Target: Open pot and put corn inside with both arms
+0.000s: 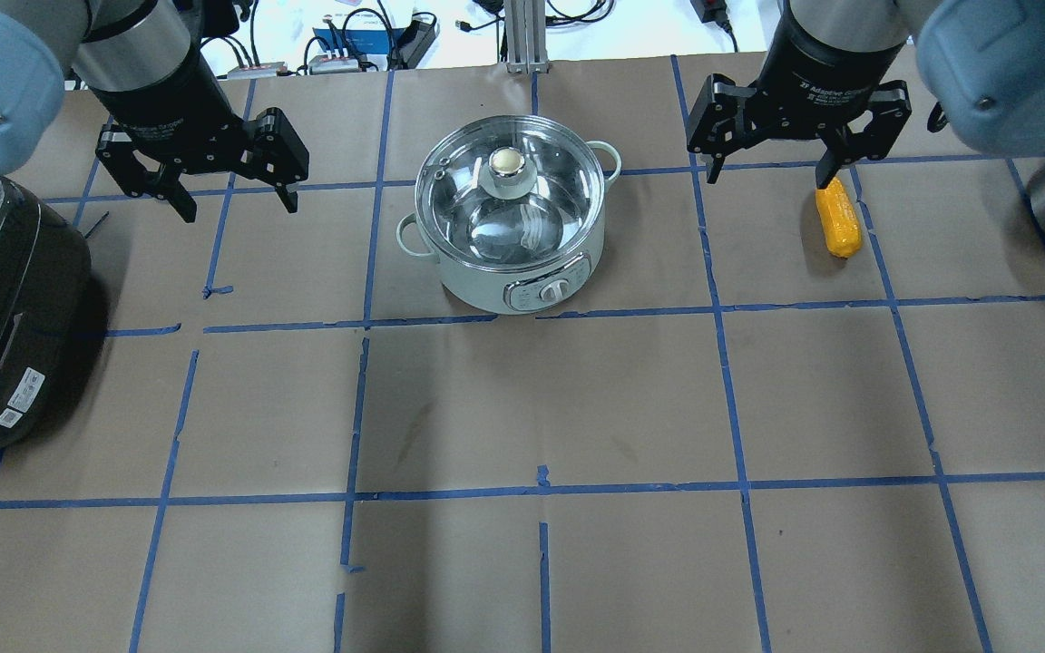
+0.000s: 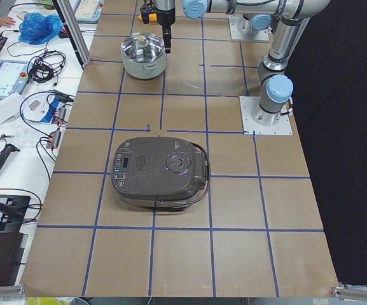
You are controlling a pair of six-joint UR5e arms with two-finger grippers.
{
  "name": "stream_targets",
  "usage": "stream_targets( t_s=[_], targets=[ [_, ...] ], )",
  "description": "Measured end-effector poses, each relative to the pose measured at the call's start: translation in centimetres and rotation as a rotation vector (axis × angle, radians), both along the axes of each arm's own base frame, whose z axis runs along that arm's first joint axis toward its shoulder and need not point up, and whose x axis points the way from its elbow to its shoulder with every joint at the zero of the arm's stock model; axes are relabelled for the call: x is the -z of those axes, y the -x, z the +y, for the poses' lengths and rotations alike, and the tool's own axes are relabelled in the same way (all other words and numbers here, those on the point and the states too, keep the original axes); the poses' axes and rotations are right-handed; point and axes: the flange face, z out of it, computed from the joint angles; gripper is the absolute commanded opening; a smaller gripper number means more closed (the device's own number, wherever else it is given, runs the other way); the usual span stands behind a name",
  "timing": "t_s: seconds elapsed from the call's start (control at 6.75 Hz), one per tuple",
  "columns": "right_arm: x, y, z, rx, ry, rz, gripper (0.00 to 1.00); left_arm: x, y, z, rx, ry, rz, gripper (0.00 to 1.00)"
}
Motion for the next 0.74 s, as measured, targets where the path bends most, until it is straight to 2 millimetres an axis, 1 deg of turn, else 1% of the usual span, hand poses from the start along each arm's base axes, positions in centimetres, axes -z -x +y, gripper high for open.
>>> stream_targets(
  t_s=[0.15,0.44,0.59,0.74],
  targets=[
    [0.0,0.0,0.0,0.000,0.000,0.000,1.00,0.1,0.1,0.0,0.003,-0.002,0.000,1.00],
    [0.1,0.4,-0.3,0.006,-0.002,0.001,0.96,0.1,0.6,0.0,0.012,-0.002,0.000,1.00],
    [0.3,1.9,-1.0,0.015,-0.001,0.007,0.96,0.0,0.9,0.1,0.019,0.000,0.004,1.00],
    [1.1,5.6,-2.6,0.041,-0.012,0.019,0.96,-0.1,1.0,0.2,0.027,0.002,0.009,1.00]
  ],
)
